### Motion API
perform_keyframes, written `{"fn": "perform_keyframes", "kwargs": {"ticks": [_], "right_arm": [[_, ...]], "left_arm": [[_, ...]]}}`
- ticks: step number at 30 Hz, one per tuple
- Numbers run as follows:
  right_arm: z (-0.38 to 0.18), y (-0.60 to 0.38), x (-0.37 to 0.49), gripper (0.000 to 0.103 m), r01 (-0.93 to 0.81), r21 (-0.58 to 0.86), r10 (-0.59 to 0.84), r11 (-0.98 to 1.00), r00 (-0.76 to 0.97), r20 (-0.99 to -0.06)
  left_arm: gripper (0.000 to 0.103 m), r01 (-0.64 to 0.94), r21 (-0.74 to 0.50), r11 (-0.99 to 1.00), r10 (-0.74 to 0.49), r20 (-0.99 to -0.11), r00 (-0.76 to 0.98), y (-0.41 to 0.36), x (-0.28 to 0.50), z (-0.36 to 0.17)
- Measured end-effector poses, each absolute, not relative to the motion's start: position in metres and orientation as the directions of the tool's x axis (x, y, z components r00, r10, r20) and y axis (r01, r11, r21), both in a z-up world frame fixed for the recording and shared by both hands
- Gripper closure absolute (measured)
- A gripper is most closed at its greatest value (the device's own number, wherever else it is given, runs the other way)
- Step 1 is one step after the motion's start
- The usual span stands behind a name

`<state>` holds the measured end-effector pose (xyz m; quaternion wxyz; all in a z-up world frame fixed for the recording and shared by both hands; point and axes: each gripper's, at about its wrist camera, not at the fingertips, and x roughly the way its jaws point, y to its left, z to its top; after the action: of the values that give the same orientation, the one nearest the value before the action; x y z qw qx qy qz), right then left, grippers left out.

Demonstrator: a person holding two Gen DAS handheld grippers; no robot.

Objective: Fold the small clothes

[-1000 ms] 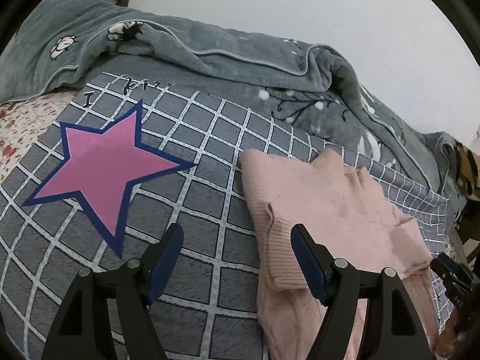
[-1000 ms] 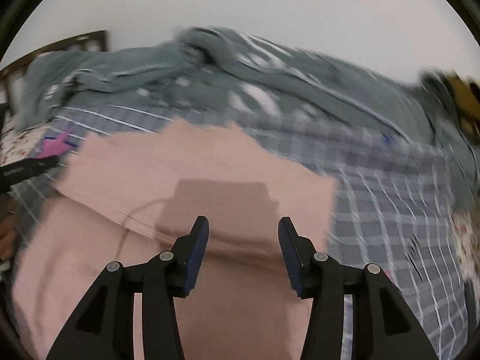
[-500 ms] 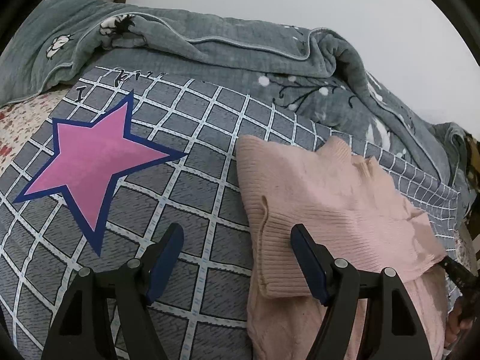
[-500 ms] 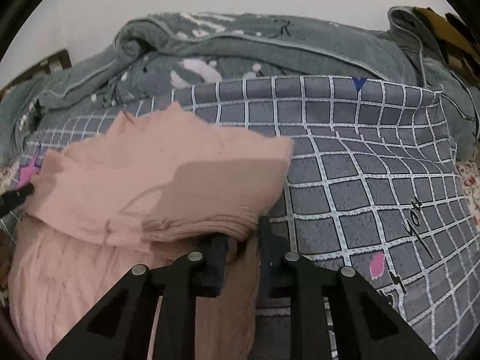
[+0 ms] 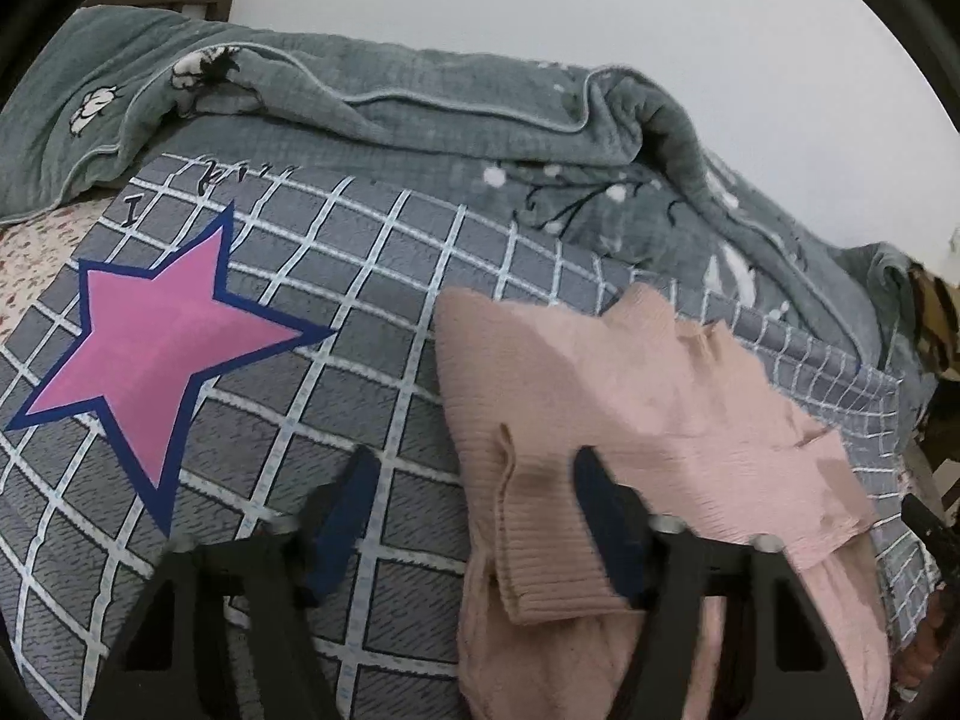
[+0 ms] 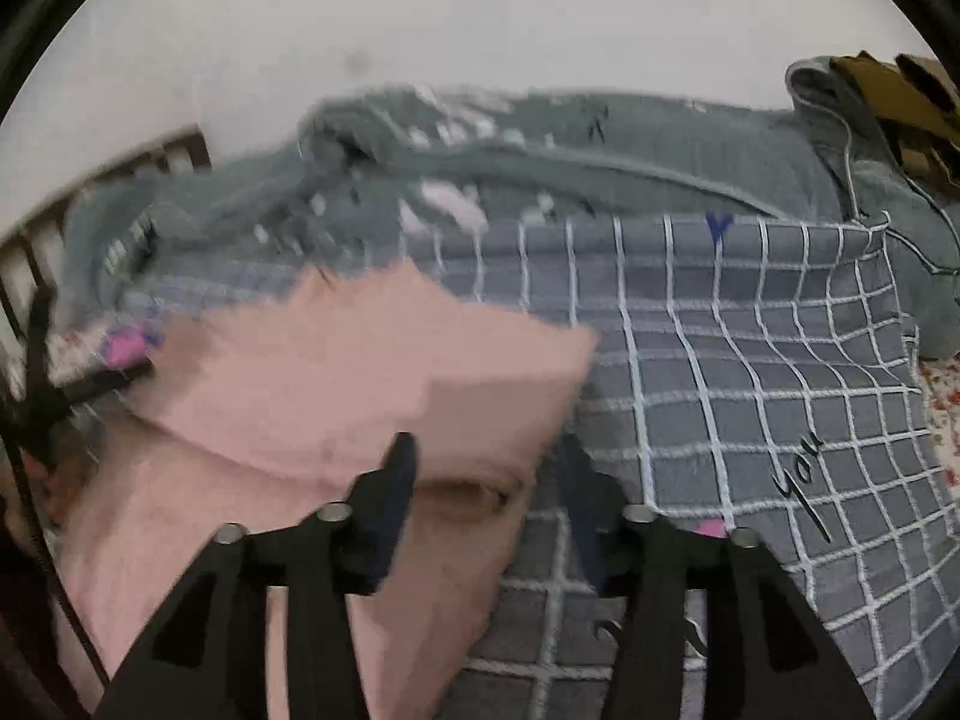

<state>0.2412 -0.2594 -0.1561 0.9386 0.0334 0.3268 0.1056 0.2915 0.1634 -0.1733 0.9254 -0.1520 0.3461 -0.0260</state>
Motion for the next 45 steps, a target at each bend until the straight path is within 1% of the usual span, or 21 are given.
{"fn": "perform_keyframes", "kwargs": {"ticks": [1,3,5,7,9,11,14,18,21,25,27,29,31,34,37,38,39,40,41,42,45], "right_arm": [[-0.156,-0.259,0.244,0.051,-0.174,0.157,0.234,0.972,0.765,-0.600],[-0.161,-0.257,0.252,0.052,-0.148,0.186,0.232,0.971,0.759,-0.609],[-0.172,-0.252,0.261,0.052,-0.122,0.153,0.193,0.981,0.741,-0.644],[-0.191,-0.248,0.272,0.052,-0.071,0.098,0.120,0.993,0.684,-0.719],[-0.201,-0.249,0.278,0.052,-0.056,0.103,0.115,0.993,0.655,-0.746],[-0.200,-0.251,0.276,0.052,-0.056,0.118,0.125,0.991,0.660,-0.741],[-0.202,-0.250,0.273,0.052,-0.051,0.109,0.116,0.993,0.664,-0.739],[-0.203,-0.251,0.270,0.052,-0.053,0.114,0.120,0.992,0.669,-0.734],[-0.201,-0.256,0.270,0.052,-0.059,0.152,0.151,0.987,0.680,-0.718],[-0.192,-0.267,0.264,0.052,-0.037,0.198,0.160,0.979,0.737,-0.657],[-0.189,-0.270,0.260,0.052,-0.025,0.206,0.154,0.978,0.756,-0.636],[-0.191,-0.269,0.263,0.052,-0.011,0.192,0.136,0.981,0.745,-0.653],[-0.198,-0.266,0.270,0.052,0.013,0.156,0.101,0.988,0.707,-0.700],[-0.204,-0.261,0.277,0.052,0.030,0.116,0.065,0.993,0.677,-0.733],[-0.203,-0.259,0.275,0.050,0.039,0.091,0.040,0.995,0.681,-0.732],[-0.203,-0.259,0.275,0.047,0.044,0.088,0.034,0.995,0.681,-0.731],[-0.203,-0.260,0.275,0.047,0.047,0.091,0.034,0.995,0.683,-0.729],[-0.203,-0.261,0.274,0.047,0.048,0.100,0.040,0.994,0.687,-0.725],[-0.202,-0.263,0.273,0.046,0.048,0.114,0.049,0.992,0.691,-0.721],[-0.201,-0.266,0.271,0.046,0.051,0.126,0.056,0.991,0.695,-0.717],[-0.200,-0.268,0.268,0.046,0.066,0.150,0.061,0.986,0.703,-0.708]], "left_arm": [[0.058,-0.052,-0.306,0.951,-0.162,-0.631,0.759,0.163,0.292,-0.173],[0.072,-0.040,-0.321,0.946,-0.182,-0.631,0.754,0.162,0.294,-0.174],[0.079,-0.025,-0.320,0.947,-0.193,-0.631,0.751,0.160,0.295,-0.175],[0.081,-0.007,-0.310,0.951,-0.196,-0.616,0.763,0.156,0.292,-0.173],[0.082,0.015,-0.300,0.954,-0.202,-0.603,0.772,0.152,0.290,-0.170],[0.082,0.025,-0.276,0.961,-0.195,-0.606,0.771,0.147,0.291,-0.170],[0.094,0.028,-0.259,0.965,-0.189,-0.621,0.761,0.143,0.295,-0.172],[0.097,0.024,-0.278,0.960,-0.193,-0.599,0.778,0.147,0.295,-0.170],[0.098,0.021,-0.286,0.958,-0.181,-0.549,0.816,0.149,0.293,-0.162],[0.098,0.030,-0.272,0.962,-0.161,-0.471,0.867,0.145,0.290,-0.147],[0.098,0.029,-0.264,0.964,-0.152,-0.458,0.876,0.142,0.292,-0.143],[0.098,0.016,-0.253,0.967,-0.141,-0.486,0.862,0.141,0.299,-0.147],[0.098,-0.009,-0.243,0.970,-0.126,-0.533,0.836,0.141,0.305,-0.155],[0.097,-0.051,-0.231,0.972,-0.108,-0.626,0.772,0.143,0.316,-0.168],[0.095,-0.052,-0.215,0.975,-0.102,-0.646,0.757,0.142,0.314,-0.171],[0.091,-0.050,-0.206,0.977,-0.098,-0.649,0.755,0.141,0.311,-0.171],[0.082,-0.045,-0.195,0.980,-0.096,-0.653,0.751,0.139,0.308,-0.172],[0.077,-0.043,-0.189,0.981,-0.093,-0.656,0.749,0.137,0.307,-0.172],[0.068,-0.043,-0.175,0.984,-0.084,-0.658,0.748,0.135,0.302,-0.172],[0.061,-0.044,-0.168,0.985,-0.079,-0.657,0.750,0.134,0.299,-0.172],[0.060,-0.045,-0.171,0.984,-0.080,-0.656,0.750,0.135,0.291,-0.171]]}}
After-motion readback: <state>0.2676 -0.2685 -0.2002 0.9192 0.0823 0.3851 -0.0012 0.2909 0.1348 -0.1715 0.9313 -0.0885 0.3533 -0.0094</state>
